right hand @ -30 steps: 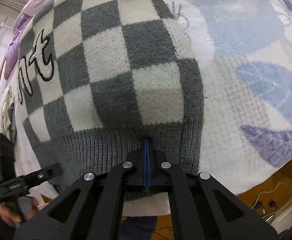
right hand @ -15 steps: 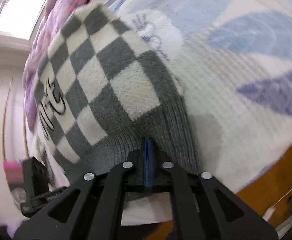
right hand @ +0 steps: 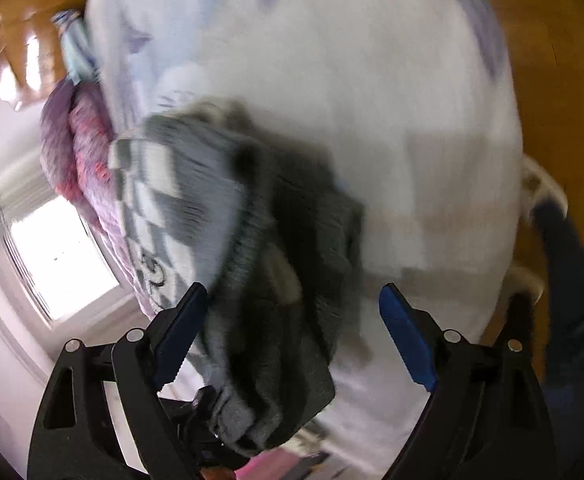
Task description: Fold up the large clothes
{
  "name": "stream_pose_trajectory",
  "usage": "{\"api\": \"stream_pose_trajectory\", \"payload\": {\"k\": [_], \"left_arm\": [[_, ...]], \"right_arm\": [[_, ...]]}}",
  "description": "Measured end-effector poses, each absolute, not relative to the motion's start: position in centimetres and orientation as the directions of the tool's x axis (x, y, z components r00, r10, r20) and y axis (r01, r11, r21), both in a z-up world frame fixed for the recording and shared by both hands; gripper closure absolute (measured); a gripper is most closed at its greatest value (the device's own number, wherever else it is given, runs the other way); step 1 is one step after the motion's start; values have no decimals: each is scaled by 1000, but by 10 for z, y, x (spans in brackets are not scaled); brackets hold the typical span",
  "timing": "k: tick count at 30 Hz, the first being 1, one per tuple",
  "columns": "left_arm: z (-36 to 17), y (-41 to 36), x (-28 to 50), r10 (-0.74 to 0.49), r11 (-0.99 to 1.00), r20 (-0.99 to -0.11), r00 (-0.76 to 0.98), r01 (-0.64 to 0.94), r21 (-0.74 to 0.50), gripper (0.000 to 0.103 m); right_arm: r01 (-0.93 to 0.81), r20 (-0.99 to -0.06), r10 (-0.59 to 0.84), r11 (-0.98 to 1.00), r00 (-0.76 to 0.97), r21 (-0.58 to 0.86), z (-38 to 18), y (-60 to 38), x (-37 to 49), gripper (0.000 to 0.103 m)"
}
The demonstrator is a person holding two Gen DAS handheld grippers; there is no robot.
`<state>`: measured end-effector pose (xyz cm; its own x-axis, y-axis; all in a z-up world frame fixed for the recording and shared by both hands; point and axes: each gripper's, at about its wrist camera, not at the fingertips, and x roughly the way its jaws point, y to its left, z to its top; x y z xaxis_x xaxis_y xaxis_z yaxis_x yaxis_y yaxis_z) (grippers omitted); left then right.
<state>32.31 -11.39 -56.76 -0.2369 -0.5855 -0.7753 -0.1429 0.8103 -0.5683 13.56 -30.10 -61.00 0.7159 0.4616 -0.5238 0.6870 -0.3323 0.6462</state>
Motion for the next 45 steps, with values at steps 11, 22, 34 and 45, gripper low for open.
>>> {"api": "stream_pose_trajectory", "payload": {"k": [11, 22, 34, 45], "left_arm": [[-554, -76, 326, -648, 760, -720, -249, -162, -629, 77], [-566, -67, 322, -648, 762, -718, -256, -190, -620, 74], [-567, -80, 322, -627, 766, -770, -113, -270, -584, 69], [-414, -68, 366, -641, 748, -762, 94, -148, -647, 76]], "right_arm": [[522, -354, 390, -538, 850, 662, -639, -279, 149, 8], [529, -371, 404, -417, 836, 739, -637, -284, 197, 39], [653, -559, 504, -14, 658, 757, -552, -310, 228, 68], [440, -618, 550, 433, 562, 786, -391, -303, 283, 69]]}}
